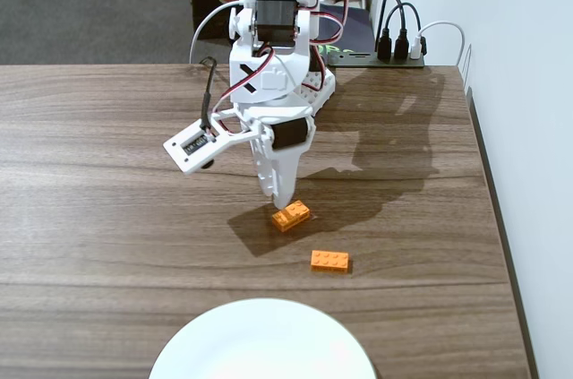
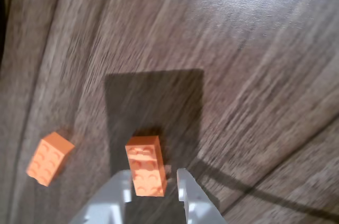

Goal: Grasp a lego block and put it on the plate.

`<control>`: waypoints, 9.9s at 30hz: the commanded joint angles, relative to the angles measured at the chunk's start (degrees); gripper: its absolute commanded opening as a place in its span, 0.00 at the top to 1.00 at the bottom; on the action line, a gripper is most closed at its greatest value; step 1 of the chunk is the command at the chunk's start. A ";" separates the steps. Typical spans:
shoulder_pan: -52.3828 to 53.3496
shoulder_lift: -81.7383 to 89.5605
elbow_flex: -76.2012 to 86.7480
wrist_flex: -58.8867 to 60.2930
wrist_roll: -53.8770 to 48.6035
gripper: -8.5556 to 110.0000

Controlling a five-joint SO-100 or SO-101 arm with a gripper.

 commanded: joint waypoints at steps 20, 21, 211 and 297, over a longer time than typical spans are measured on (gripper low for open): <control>-1.23 -10.90 -5.63 -3.43 -3.16 0.82; -1.32 -11.16 -5.98 -3.52 -3.16 0.82; 1.58 -1.41 -13.71 3.69 21.62 0.92; -0.09 61.08 21.09 20.65 26.98 0.92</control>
